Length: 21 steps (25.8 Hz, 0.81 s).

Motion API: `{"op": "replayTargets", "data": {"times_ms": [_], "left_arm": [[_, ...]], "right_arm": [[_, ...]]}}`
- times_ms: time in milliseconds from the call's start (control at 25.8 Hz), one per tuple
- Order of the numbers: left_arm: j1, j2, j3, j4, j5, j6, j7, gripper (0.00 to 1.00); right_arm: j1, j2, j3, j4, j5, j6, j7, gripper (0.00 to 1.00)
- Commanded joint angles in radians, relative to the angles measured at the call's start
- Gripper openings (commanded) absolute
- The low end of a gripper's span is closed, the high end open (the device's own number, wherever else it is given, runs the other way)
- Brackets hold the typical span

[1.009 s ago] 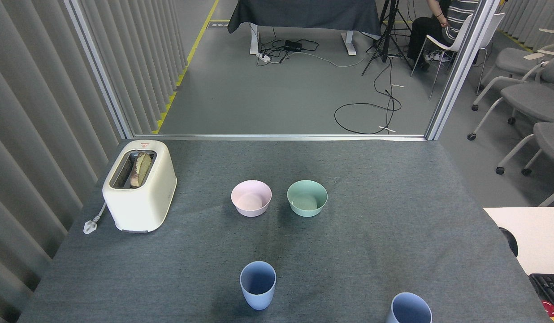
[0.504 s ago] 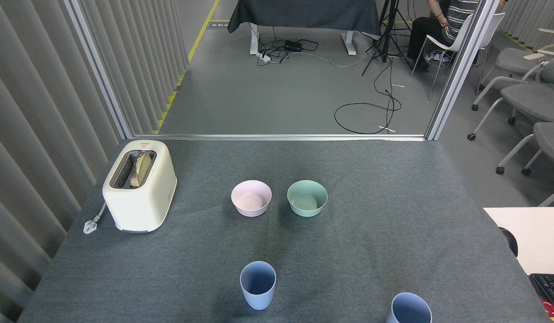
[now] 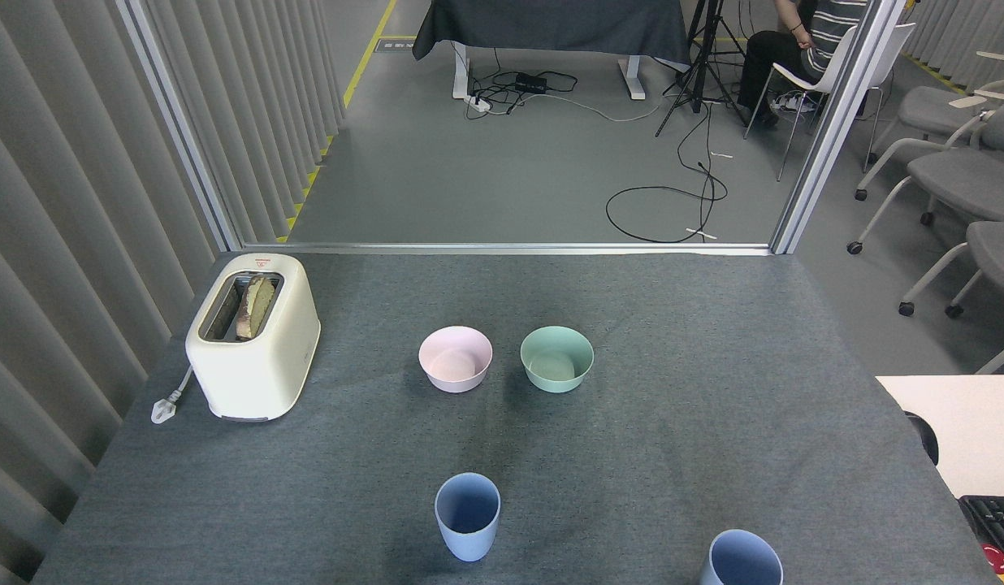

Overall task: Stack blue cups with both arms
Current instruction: 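Reach the right gripper to the other blue cup and grasp it, then lift the blue cup with the right gripper and carry it over the placed cup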

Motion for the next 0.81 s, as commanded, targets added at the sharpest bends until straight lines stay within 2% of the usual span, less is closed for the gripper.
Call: {"op": "replayTargets", "data": {"times_ms": [0, 194, 310, 427, 543, 659, 776], "left_arm": [[0.0, 0.0, 0.0, 0.0, 0.01, 0.0, 0.0, 1.0], [0.0, 0.0, 0.0, 0.0, 0.013, 0.0, 0.001, 1.0], [0.0, 0.0, -0.002, 0.0, 0.013, 0.001, 0.001, 1.0], [0.0, 0.0, -0.002, 0.0, 0.013, 0.0, 0.001, 1.0], [-0.002, 0.0, -0.002, 0.0, 0.013, 0.0, 0.001, 1.0], [-0.002, 0.0, -0.002, 0.002, 0.015, 0.0, 0.001, 1.0], [-0.002, -0.002, -0.002, 0.006, 0.024, 0.0, 0.003, 1.0]], "right_arm": [[-0.025, -0.003, 0.001, 0.014, 0.002, 0.003, 0.005, 0.94], [-0.025, -0.001, 0.001, 0.011, 0.013, 0.004, 0.005, 0.74], [-0.035, -0.001, 0.001, -0.004, 0.013, 0.006, 0.006, 0.66], [-0.118, 0.003, 0.007, -0.012, 0.023, 0.006, 0.037, 0.63], [-0.242, 0.023, 0.03, -0.01, 0.075, 0.015, 0.134, 0.62], [-0.357, 0.091, 0.128, 0.002, 0.14, 0.02, 0.2, 0.62], [-0.433, 0.158, 0.237, 0.02, 0.183, 0.035, 0.256, 0.62]]}}
